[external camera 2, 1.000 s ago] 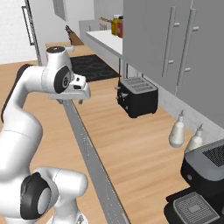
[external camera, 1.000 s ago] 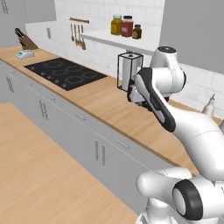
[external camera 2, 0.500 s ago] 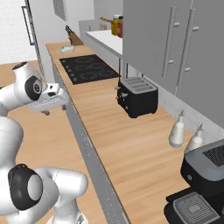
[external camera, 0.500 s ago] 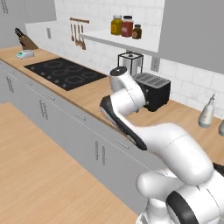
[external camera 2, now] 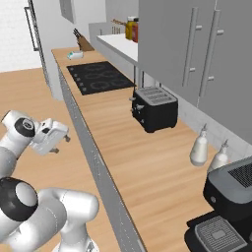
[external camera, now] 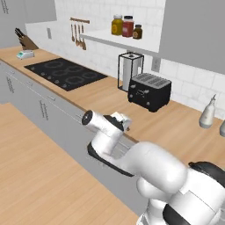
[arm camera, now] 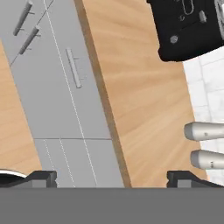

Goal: Take a straw from the drawer in front and place it inside the glass cup on the dining counter.

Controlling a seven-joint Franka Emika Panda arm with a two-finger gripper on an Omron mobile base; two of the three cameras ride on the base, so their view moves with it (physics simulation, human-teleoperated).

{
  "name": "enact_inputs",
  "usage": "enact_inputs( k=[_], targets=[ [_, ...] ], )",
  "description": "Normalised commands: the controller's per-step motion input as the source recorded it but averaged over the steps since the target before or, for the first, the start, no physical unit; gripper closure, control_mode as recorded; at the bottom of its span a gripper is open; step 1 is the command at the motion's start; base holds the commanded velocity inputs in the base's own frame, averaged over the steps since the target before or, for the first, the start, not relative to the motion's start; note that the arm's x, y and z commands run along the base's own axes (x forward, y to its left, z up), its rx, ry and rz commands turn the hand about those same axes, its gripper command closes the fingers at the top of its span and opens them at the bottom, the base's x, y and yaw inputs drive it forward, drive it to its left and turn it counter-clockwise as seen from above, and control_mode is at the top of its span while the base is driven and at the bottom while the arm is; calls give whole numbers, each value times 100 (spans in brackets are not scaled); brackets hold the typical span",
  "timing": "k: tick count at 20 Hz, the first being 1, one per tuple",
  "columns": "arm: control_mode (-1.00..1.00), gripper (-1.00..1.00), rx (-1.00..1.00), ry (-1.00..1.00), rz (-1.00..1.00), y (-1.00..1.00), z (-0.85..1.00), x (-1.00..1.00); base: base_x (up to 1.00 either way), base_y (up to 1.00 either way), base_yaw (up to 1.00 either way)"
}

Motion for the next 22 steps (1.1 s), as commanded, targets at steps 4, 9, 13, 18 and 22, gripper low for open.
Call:
enact_inputs(
  k=[4, 9, 13, 18, 22],
  targets=[
    [-100, -100, -38, -1, 0, 2, -83, 4, 0, 0, 0],
    [-100, -100, -32, -1, 0, 0, -56, 21, 0, 0, 0],
    [-100, -100, -26, 0, -1, 0, -45, 51, 0, 0, 0],
    [-100, -100, -23, 0, -1, 0, -41, 52, 0, 0, 0],
    [-100, -100, -16, 0, 0, 0, -42, 50, 0, 0, 0]
  ],
)
